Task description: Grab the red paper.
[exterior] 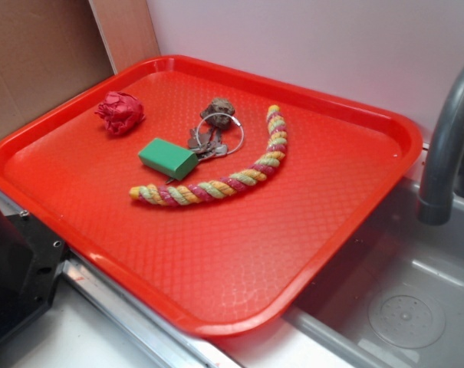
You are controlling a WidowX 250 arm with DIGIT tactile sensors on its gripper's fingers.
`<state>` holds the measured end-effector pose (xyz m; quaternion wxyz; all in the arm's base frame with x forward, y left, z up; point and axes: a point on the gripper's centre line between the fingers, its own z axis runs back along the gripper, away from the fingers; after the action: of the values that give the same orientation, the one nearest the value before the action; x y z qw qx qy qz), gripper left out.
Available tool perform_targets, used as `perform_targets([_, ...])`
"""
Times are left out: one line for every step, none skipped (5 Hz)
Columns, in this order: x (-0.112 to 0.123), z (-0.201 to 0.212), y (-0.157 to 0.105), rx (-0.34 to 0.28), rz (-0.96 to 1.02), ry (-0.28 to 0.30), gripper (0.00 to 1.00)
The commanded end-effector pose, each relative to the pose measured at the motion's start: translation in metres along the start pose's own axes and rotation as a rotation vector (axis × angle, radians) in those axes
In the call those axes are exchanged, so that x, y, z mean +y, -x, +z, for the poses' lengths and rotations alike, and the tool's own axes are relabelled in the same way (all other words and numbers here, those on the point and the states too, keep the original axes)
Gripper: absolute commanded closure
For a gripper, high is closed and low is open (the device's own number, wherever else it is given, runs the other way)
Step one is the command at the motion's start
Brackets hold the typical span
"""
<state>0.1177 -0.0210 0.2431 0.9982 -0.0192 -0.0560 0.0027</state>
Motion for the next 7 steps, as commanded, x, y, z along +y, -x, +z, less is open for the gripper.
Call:
perform_targets([0.000,0.000,0.000,0.000,0.000,0.000,0.00])
perform_targets([0.023,-0.030,-0.025,-0.015,0.059,-0.017,0.00])
perform_targets([0.034,-0.039,-0.033,-0.031,0.075,-0.014,0.00])
perform_targets([0.034,-0.039,-0.033,-0.031,0.075,-0.014,0.00])
perform_targets([0.034,-0.039,-0.033,-0.031,0.075,-0.014,0.00])
perform_targets([0.034,-0.039,-0.033,-0.031,0.075,-0.014,0.00])
perform_targets([0.077,-0.061,-0.050,-0.031,0.264,-0.012,0.00])
